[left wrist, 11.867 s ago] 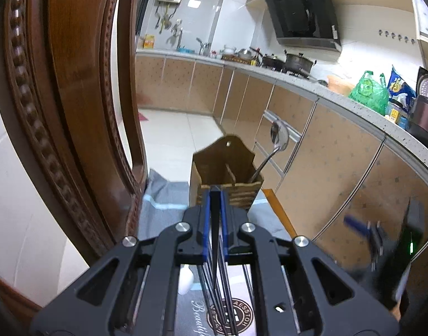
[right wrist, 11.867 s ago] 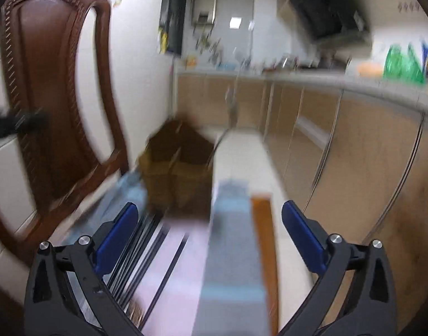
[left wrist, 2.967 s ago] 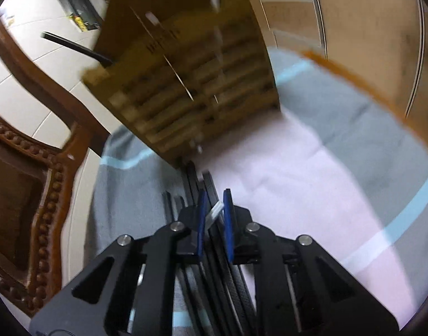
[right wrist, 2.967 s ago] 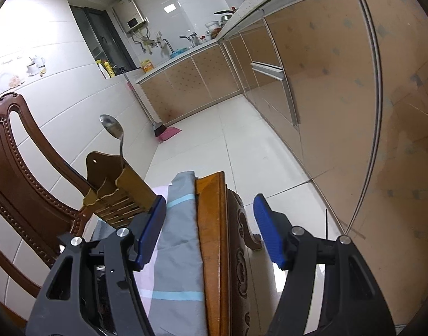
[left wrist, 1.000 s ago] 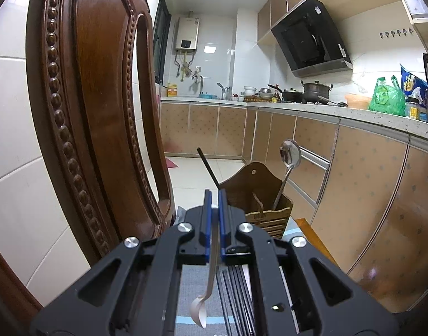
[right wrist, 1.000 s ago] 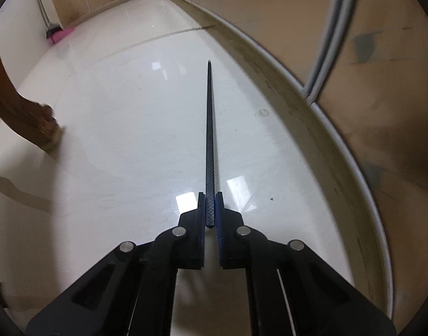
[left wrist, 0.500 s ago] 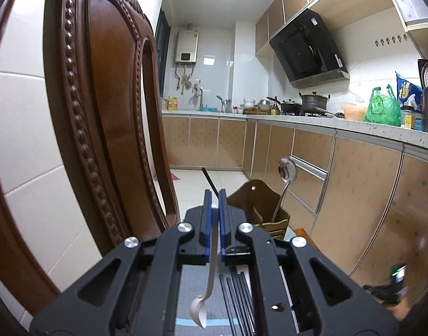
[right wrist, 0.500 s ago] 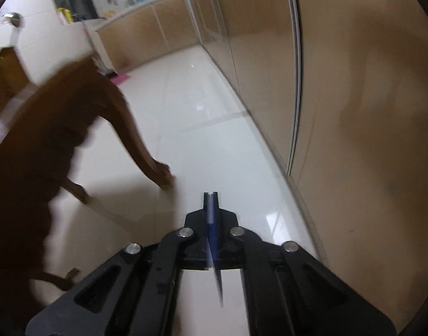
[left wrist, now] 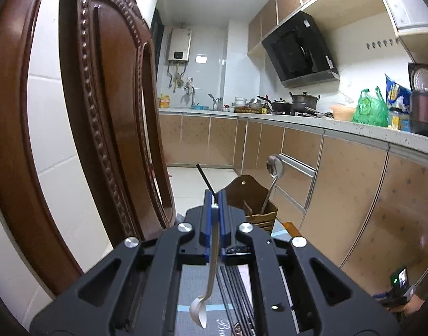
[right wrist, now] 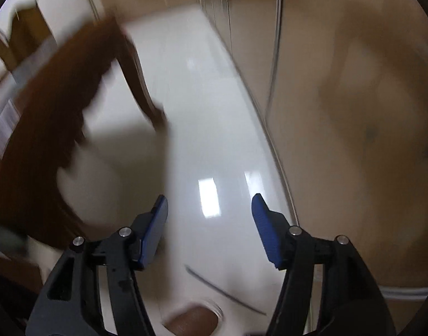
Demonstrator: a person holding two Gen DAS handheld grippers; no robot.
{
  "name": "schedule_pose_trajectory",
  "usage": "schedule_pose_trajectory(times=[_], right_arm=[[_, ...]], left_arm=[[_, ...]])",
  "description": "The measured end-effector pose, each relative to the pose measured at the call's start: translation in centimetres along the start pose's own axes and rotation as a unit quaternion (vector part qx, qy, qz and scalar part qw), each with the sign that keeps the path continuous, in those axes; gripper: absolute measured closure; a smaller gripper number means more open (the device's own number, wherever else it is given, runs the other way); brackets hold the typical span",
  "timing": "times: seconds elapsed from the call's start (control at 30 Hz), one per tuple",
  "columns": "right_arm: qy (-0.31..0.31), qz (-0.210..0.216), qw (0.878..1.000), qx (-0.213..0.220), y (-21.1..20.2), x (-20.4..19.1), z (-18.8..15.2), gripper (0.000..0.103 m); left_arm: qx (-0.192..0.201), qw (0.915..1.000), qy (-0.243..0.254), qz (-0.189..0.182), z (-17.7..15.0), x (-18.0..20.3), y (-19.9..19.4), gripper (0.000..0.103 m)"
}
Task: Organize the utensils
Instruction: 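Lift the black chopstick with the right gripper and carry it toward the wooden holder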
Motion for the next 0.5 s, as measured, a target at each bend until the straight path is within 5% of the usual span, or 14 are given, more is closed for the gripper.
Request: schedule_pose_trajectory(times=[0.07,0.17,0.3,0.4,0.5], right_arm=[[-0.01,0.004,0.999,-0.043,3.8,0.5,-2.6,0.042],[-0.115,0.02,0.987,-0.106,9.8,-1.1,-6.8,0.042],[-0.323,-0.002,0.931,-0.167,17.2,-4.7,-12.6,0.043],[-0.414,-0.006,0.892,-0.182,21.4,-7.1,-15.1,0.048],[-0.431,-0.006,0.883,-0.187,24.8,-8.6,-14.9,0.051]], left_arm=[[-0.003,1.0,-0.004,0.004,0.0,-0.1,0.2,0.099],[-0.004,0.9999,-0.014,0.007,0.2,0.0,0.7,0.099],[-0.002,0.9999,0.002,0.011,0.2,0.9,1.3,0.099],[-0.007,1.0,-0.001,0.006,0.2,1.4,1.9,0.099],[-0.009,0.9999,0.01,0.009,0.1,2.4,2.4,0.099]])
Point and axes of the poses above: each gripper's, at about its wrist camera, not at the fingertips, and y roughly the way its jaws point, x to its right, z to its top, the point moved 5 cm from there along y, roughly the way its jaws point, and after that the axes turned 6 degrees about -x, right-handed, at the moved point
